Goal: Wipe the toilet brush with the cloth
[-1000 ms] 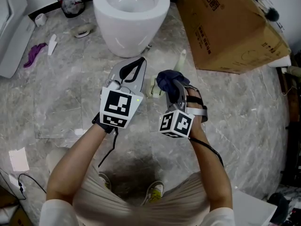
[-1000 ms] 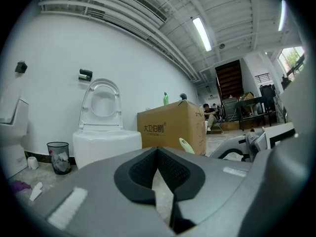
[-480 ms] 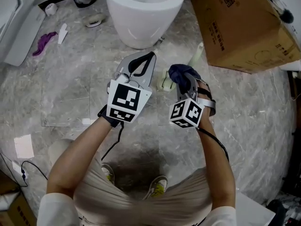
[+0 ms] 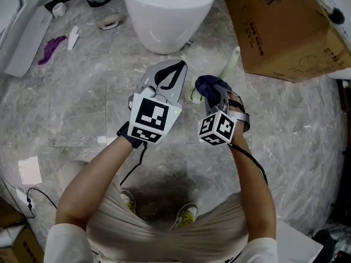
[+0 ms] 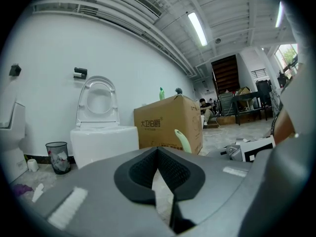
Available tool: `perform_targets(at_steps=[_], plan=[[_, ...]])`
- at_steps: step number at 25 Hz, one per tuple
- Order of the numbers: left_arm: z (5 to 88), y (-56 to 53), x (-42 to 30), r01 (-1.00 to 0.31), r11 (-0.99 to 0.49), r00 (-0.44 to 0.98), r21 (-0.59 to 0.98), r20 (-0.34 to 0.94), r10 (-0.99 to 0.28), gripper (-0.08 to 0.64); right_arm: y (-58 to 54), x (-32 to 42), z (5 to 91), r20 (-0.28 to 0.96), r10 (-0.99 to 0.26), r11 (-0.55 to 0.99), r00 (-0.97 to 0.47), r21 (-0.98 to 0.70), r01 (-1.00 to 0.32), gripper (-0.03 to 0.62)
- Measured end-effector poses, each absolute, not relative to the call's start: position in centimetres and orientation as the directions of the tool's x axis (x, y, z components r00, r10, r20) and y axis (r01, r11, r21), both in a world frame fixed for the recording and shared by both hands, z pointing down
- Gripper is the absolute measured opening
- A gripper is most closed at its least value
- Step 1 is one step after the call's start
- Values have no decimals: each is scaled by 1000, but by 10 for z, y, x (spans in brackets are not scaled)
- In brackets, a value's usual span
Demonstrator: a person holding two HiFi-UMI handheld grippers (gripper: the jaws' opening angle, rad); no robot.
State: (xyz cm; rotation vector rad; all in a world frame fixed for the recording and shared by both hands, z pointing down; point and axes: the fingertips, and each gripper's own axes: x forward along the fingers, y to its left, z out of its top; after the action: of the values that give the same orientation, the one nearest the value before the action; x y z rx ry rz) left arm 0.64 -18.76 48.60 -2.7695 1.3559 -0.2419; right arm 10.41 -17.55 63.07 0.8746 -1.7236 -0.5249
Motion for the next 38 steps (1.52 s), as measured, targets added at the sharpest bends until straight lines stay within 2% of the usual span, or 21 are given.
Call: perform_targets(at_steps=[3,9,17,26,38], plan=[[487,-188,6,-781,-619,610,-79,118,-784,2,-175,103,638,628,-763,643,-156,710,-288,97],[504,-193,12,-763,-636,623,-117,128,-772,2,-174,104,645,596,-783,620,-177,726,-297,98],[526,-209,8,-797,-603,591,-46,150,-792,2,-163,120,663,543,-825,552,-157,714,-431,97],[518,-199,20,-763,-646,637,-34,133,-759,2,-171,125,679,535,-835,499,-128,641,-583,97],[512,-189,10,-758,-646,633,-90,137,-762,2,-174,122,708,577,-806,523,-133,589,-616,98]])
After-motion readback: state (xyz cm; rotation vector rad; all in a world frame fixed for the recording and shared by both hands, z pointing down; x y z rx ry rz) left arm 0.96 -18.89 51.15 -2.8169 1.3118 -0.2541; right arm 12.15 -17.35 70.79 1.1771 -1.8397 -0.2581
